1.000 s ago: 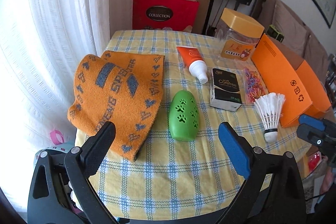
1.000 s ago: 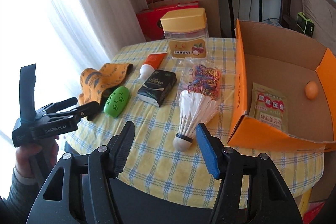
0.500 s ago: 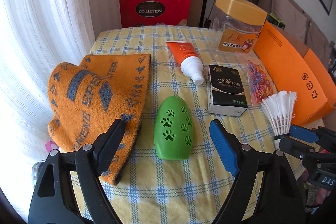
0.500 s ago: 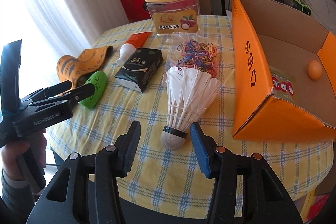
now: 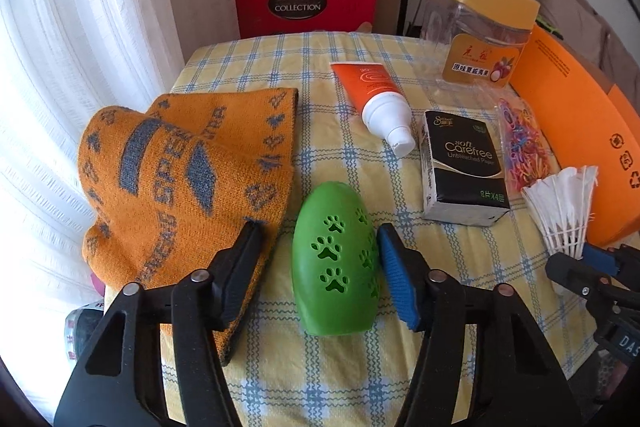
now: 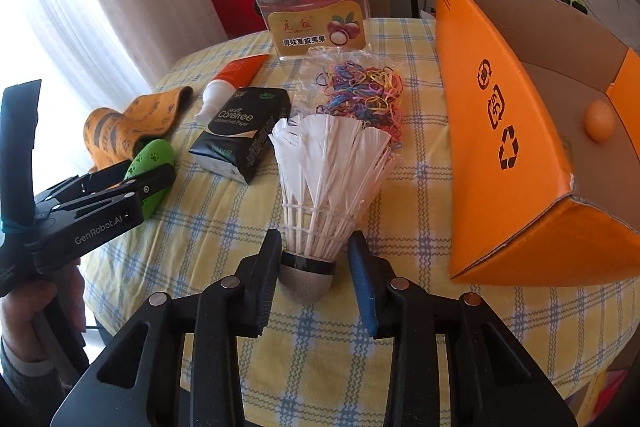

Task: Organize objects
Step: 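Grasp the green egg with the left gripper while the right gripper grasps the shuttlecock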

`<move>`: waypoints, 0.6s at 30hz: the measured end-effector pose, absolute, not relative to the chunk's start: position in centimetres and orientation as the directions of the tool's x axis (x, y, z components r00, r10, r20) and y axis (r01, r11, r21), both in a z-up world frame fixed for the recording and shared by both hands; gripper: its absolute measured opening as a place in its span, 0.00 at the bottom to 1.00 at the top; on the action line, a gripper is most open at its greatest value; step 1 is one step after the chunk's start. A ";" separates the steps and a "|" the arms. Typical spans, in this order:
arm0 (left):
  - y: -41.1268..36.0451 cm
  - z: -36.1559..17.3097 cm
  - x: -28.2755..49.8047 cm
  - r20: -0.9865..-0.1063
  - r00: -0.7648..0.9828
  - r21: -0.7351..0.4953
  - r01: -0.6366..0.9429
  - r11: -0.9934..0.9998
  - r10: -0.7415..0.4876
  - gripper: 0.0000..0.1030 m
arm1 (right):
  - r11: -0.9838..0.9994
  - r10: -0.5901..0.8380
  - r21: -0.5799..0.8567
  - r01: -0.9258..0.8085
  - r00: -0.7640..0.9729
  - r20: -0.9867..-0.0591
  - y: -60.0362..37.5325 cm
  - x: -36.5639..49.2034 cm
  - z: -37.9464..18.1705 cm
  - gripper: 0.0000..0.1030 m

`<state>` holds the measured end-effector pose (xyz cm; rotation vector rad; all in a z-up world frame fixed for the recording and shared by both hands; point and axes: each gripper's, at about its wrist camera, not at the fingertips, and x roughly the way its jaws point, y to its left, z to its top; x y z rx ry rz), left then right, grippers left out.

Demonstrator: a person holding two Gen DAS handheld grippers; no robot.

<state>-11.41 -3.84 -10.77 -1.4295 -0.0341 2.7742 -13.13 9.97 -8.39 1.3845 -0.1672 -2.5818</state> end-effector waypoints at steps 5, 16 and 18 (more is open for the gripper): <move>-4.8 -10.2 -10.8 -0.809 -0.583 -0.088 0.003 -0.996 0.070 0.38 | -0.968 -0.251 0.210 0.136 -0.543 -0.801 10.1 -12.9 -8.2 0.30; -6.2 -8.2 -8.9 -0.777 -0.611 -0.202 0.015 -0.979 0.151 0.38 | -0.957 -0.288 0.214 0.194 -0.580 -0.762 10.3 -10.8 -5.7 0.29; -6.2 -7.1 -8.3 -0.759 -0.627 -0.224 -0.001 -0.975 0.175 0.38 | -0.952 -0.306 0.231 0.201 -0.591 -0.747 10.6 -10.4 -5.1 0.29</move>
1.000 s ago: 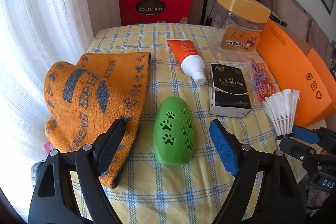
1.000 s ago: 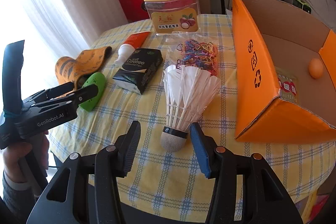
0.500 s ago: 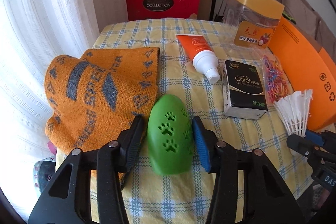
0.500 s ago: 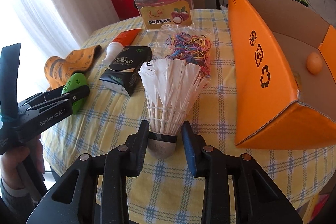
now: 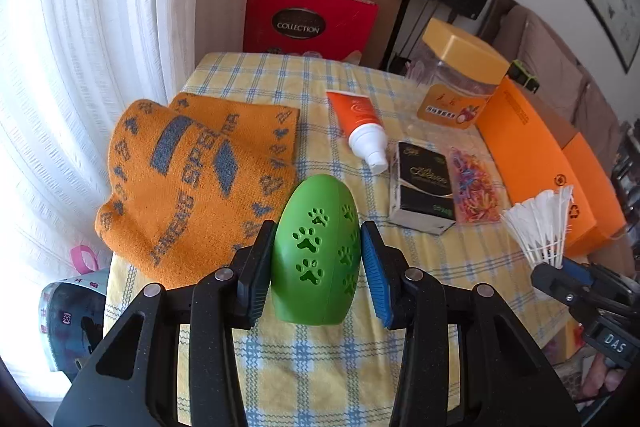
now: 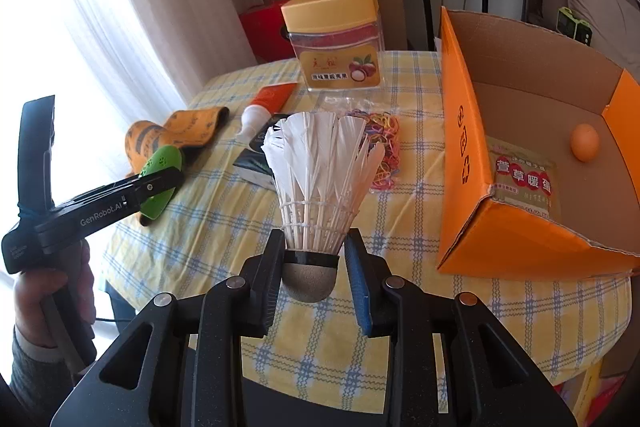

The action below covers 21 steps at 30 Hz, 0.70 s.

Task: Organize objects
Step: 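Carry egg and shuttlecock over the box and release both inside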

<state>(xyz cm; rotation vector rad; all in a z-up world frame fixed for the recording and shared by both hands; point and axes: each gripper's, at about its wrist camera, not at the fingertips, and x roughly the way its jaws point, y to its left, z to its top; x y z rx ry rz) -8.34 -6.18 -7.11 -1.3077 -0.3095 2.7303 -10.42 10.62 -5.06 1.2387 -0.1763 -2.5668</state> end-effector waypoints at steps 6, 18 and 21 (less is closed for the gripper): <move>-4.8 -3.9 -8.0 -0.719 -0.647 -0.273 -0.073 -0.959 0.254 0.38 | -0.946 -0.324 0.244 0.214 -0.621 -0.713 11.3 -9.7 -2.9 0.29; 1.8 0.2 -8.4 -0.665 -0.632 -0.324 -0.237 -0.916 0.399 0.38 | -0.956 -0.285 0.247 0.161 -0.713 -0.640 16.5 -8.0 2.6 0.29; 4.1 0.7 -8.9 -0.655 -0.614 -0.337 -0.284 -0.898 0.440 0.38 | -0.962 -0.254 0.244 0.123 -0.734 -0.630 18.6 -7.8 3.5 0.29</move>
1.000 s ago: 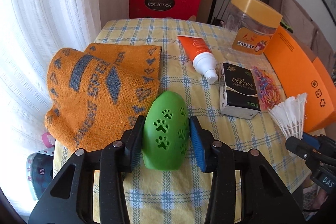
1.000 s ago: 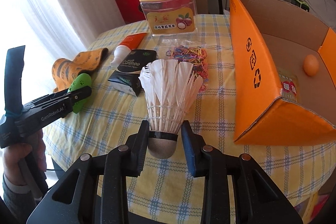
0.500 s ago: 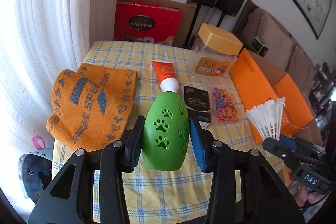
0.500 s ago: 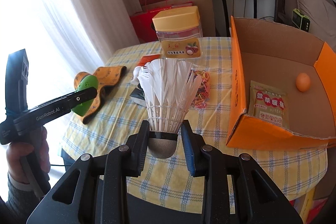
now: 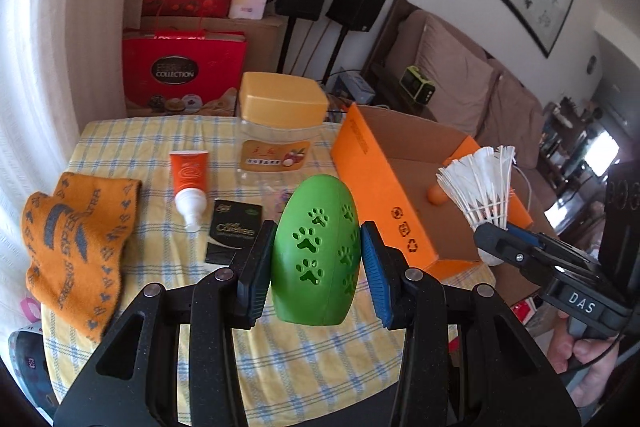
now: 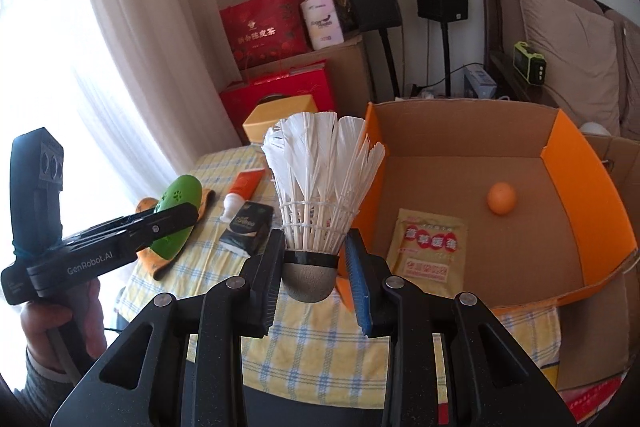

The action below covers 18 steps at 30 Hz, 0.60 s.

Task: Organize objects
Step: 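Carry egg and shuttlecock over the box and release both inside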

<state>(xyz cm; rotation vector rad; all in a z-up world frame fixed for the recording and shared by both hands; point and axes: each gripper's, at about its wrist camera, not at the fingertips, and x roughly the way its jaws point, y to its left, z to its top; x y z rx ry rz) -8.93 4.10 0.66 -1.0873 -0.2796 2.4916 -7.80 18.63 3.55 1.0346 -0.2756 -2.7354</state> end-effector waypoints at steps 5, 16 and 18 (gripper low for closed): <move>8.0 1.0 -10.2 -0.648 -0.575 -0.368 -0.338 -0.866 0.500 0.38 | -0.972 -0.188 0.229 0.050 -0.750 -0.634 22.0 -7.9 4.0 0.29; 15.8 1.2 -12.6 -0.648 -0.519 -0.371 -0.424 -0.826 0.557 0.38 | -0.978 -0.063 0.186 -0.091 -0.725 -0.686 28.4 -8.7 2.2 0.29; 17.3 0.7 -13.1 -0.660 -0.506 -0.361 -0.434 -0.825 0.555 0.38 | -0.977 -0.052 0.184 -0.109 -0.715 -0.697 29.2 -8.9 1.5 0.29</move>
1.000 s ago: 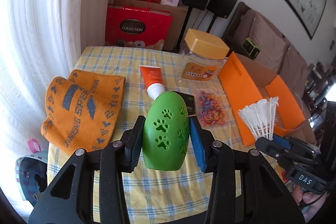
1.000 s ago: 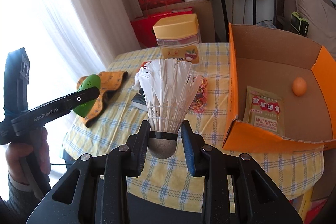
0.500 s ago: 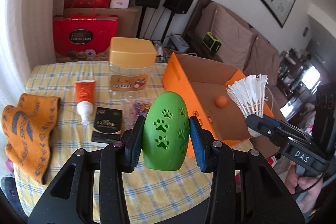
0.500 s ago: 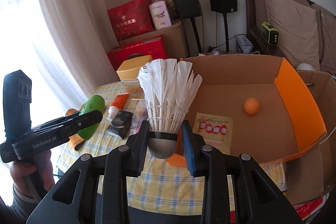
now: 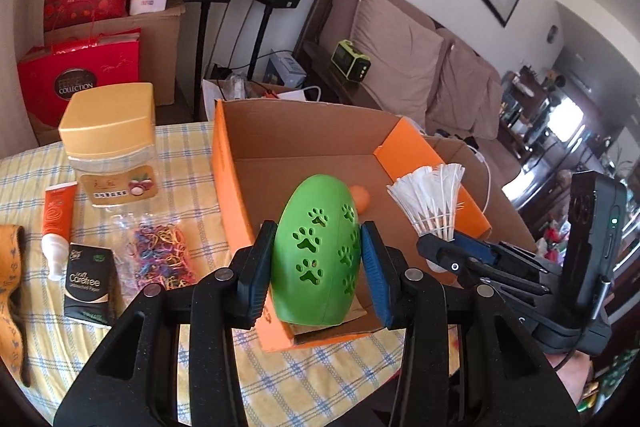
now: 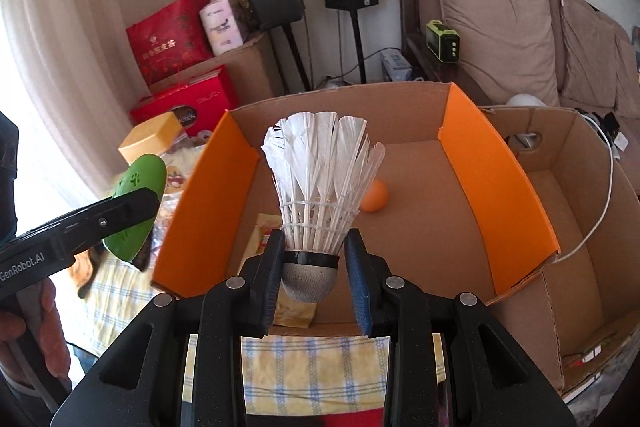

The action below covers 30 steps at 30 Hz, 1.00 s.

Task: Organize objects
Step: 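Carry egg and shuttlecock over the box and release both inside, then withdraw both grippers and move them toward the sunscreen tube and tissue pack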

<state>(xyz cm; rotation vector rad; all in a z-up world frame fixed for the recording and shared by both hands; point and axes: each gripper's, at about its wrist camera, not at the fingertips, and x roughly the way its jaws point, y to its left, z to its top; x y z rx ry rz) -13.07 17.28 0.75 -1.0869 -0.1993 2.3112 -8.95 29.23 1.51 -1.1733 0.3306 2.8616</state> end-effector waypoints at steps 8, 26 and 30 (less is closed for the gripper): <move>22.1 -1.4 -13.5 -0.716 -0.461 -0.299 -0.476 -0.827 0.524 0.38 | -0.972 -0.024 0.175 -0.155 -0.679 -0.734 31.1 -9.8 -1.0 0.30; 20.7 -1.2 -13.3 -0.720 -0.484 -0.294 -0.436 -0.850 0.497 0.64 | -0.978 0.014 0.129 -0.164 -0.668 -0.744 31.5 -10.2 -1.4 0.38; 18.4 0.2 -13.3 -0.696 -0.512 -0.319 -0.407 -0.856 0.503 0.77 | -0.977 0.010 0.137 -0.162 -0.678 -0.735 31.3 -9.8 -0.9 0.39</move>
